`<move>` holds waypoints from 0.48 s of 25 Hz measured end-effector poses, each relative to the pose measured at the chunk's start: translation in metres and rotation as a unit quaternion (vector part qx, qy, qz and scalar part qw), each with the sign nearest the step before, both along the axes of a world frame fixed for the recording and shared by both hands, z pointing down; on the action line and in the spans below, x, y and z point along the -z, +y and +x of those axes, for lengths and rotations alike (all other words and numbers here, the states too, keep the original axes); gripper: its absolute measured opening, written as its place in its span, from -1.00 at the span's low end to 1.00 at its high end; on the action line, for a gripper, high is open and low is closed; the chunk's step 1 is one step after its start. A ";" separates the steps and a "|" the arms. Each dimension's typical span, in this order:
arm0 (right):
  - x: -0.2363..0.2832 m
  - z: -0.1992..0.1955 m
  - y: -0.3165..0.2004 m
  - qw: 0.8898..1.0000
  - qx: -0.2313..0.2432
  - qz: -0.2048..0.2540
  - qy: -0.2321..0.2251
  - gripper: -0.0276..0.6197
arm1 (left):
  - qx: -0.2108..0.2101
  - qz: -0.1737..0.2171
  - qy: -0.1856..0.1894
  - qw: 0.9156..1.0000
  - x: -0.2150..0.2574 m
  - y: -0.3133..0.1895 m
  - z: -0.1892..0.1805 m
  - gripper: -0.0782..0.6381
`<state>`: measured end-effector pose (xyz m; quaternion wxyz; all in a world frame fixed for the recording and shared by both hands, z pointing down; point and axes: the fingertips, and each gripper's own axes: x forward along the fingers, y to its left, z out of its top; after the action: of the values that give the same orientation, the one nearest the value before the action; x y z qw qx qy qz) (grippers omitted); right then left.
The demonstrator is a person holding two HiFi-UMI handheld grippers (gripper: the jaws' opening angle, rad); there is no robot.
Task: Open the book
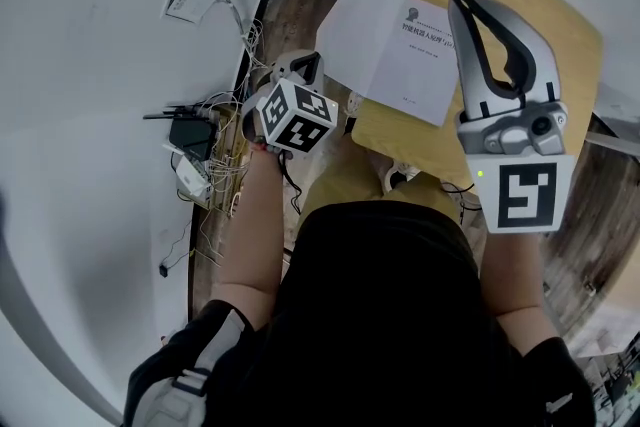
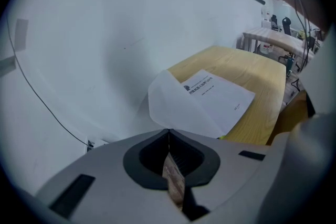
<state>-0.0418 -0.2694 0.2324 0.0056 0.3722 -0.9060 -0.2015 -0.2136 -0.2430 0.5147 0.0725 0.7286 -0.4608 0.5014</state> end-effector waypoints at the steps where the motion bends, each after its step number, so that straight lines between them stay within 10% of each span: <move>1: -0.002 -0.004 -0.002 1.000 0.002 -0.001 0.002 -0.82 | 0.002 -0.004 -0.004 1.000 -0.005 0.000 -0.005 -0.75; 12: -0.019 -0.030 -0.023 1.000 0.012 -0.020 0.011 -0.82 | 0.030 -0.066 -0.030 0.997 -0.065 0.010 -0.046 -0.75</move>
<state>-0.0720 -0.2924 0.2510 0.0203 0.3585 -0.9142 -0.1878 -0.2598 -0.2334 0.5801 0.1216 0.6928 -0.4509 0.5495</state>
